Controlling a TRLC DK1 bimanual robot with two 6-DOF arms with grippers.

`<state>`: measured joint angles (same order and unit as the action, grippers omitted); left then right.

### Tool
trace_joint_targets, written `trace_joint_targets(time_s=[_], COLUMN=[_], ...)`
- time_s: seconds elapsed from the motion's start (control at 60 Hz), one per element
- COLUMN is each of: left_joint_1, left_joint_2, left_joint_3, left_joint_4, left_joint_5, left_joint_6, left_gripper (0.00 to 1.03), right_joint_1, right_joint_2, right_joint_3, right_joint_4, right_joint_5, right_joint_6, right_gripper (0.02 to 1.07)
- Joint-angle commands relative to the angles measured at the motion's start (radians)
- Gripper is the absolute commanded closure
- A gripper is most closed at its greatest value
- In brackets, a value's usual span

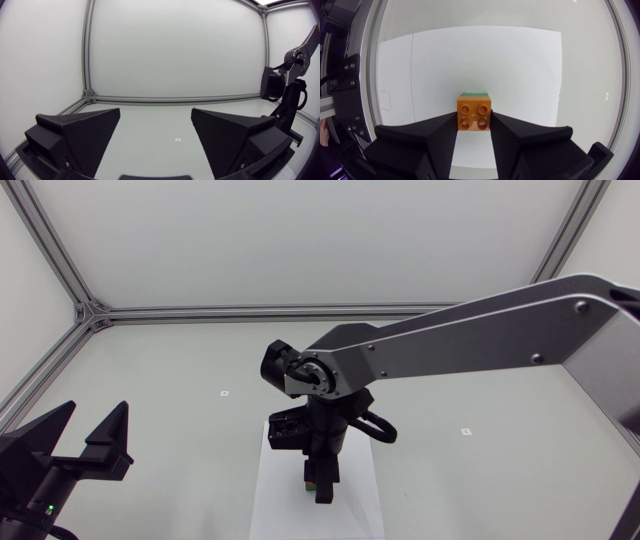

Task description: Pick up the orange 2x2 brick with the right arm and stack it on top of the green 2x2 brick in the center

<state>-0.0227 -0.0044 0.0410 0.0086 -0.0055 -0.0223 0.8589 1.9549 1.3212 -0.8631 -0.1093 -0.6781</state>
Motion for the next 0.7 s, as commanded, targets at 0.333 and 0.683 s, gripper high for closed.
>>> trace_joint_targets(time_s=[0.333, 0.683], left_joint_1=[0.003, 0.003], left_joint_2=[-0.008, -0.008], left_joint_3=[-0.041, -0.041], left_joint_4=[-0.015, -0.015], left_joint_5=[0.004, 0.004], left_joint_6=[0.013, 0.013], left_gripper=[0.04, 0.04], right_joint_1=[0.015, 0.028], right_joint_2=[0.075, 0.084], right_joint_3=[-0.096, -0.116], right_joint_4=[0.067, 0.072], right_joint_5=[0.048, 0.079], right_joint_6=[0.017, 0.037], right_gripper=[1.02, 1.02])
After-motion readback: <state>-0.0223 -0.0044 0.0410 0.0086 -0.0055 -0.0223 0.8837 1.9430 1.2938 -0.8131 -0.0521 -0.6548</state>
